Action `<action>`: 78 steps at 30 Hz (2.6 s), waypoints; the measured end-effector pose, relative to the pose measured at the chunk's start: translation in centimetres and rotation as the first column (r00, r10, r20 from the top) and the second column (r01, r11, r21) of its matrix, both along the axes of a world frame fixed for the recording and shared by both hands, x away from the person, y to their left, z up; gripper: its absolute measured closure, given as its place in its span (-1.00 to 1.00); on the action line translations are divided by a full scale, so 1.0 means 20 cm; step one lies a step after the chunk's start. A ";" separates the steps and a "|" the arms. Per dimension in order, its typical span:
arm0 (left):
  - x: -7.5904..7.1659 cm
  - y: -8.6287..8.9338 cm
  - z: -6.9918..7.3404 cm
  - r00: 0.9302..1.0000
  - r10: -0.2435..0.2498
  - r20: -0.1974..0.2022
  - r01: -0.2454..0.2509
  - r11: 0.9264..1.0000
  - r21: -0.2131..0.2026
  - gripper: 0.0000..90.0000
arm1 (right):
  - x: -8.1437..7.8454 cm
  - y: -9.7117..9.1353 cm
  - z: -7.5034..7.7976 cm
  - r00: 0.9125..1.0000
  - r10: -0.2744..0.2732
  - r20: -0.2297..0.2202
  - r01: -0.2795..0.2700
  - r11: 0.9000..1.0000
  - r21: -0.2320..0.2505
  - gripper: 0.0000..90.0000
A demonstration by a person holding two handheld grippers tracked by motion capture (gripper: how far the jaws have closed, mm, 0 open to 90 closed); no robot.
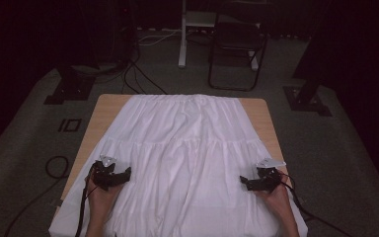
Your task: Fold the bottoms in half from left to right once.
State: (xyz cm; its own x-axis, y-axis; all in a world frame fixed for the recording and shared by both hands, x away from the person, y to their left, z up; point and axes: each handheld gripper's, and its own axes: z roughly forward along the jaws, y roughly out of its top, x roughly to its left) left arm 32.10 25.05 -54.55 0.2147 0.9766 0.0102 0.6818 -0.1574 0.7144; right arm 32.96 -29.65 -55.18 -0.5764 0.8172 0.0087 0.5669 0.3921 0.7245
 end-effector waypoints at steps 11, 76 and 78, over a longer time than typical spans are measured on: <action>0.00 0.00 0.01 1.000 -0.020 -0.001 0.020 1.000 0.002 -0.49 | 0.00 0.00 0.00 1.000 0.000 0.002 0.000 1.000 0.001 -0.76; -0.37 0.36 0.05 0.990 -0.129 -0.054 0.126 0.991 -0.054 0.92 | -0.25 -0.33 0.02 0.971 -0.238 -0.035 0.237 0.971 -0.026 -0.77; -0.36 0.36 0.05 0.990 -0.127 -0.053 0.125 0.991 -0.050 0.92 | -0.27 -0.34 0.01 0.975 -0.221 -0.031 0.221 0.975 -0.015 -0.75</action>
State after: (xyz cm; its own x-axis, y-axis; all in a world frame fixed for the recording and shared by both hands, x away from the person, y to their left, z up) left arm 24.82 32.31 -53.60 0.3349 0.9409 -0.0499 0.6981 -0.2122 0.6838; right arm 27.58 -36.38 -54.99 -0.3813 0.9244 0.0144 0.6636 0.2628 0.7004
